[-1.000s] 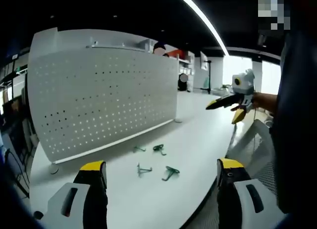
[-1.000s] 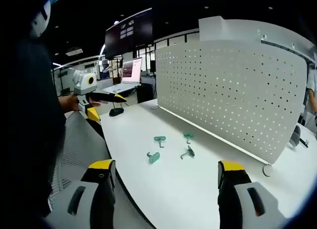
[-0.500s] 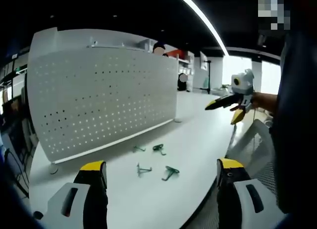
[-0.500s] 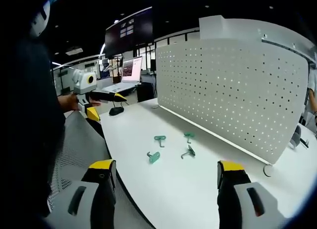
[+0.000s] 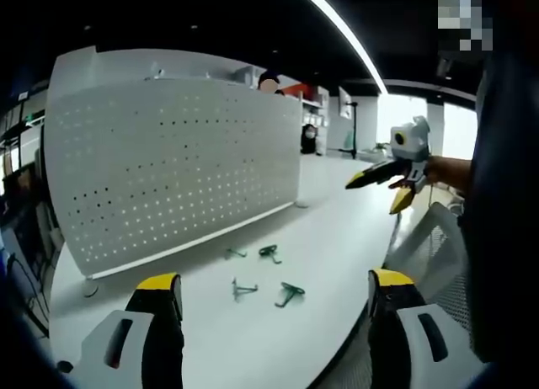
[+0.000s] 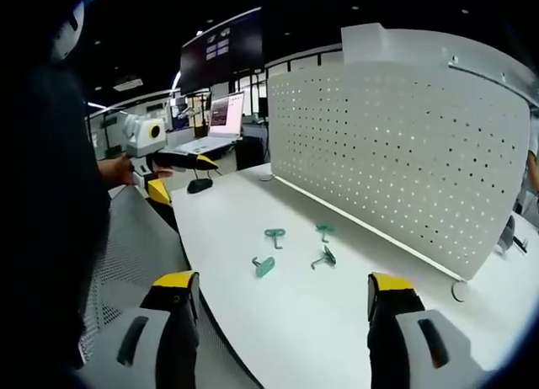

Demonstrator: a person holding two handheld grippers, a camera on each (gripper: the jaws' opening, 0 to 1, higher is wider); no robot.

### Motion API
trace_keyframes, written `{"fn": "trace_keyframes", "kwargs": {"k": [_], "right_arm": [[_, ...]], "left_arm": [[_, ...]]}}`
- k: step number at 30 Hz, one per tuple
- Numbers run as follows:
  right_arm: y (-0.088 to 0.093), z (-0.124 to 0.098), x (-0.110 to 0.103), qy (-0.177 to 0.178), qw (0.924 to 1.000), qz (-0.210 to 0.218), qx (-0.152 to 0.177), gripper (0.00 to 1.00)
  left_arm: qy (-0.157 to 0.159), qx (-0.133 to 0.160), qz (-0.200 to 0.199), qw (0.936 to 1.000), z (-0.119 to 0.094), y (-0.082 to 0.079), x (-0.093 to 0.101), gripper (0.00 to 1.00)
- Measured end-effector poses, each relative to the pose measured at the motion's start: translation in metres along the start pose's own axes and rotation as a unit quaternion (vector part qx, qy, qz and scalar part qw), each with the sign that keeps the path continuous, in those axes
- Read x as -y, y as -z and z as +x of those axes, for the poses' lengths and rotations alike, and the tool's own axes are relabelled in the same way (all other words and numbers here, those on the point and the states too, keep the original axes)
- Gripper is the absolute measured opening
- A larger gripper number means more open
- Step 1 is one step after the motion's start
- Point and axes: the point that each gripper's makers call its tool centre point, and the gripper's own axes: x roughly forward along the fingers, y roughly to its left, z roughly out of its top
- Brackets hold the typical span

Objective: Insert the hook assembly into the mounting plate slot until the hook locks in place.

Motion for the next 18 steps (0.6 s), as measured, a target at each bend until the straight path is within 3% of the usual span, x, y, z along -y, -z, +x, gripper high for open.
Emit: {"fn": "trace_keyframes", "kwargs": {"k": [18], "right_arm": [[-0.018,0.038,-0.013,-0.029,0.999,-0.031,-0.017,0.69]], "left_arm": [[0.003,0.001,0.006,1.0,0.0,0.001,0.001,0.93]]}}
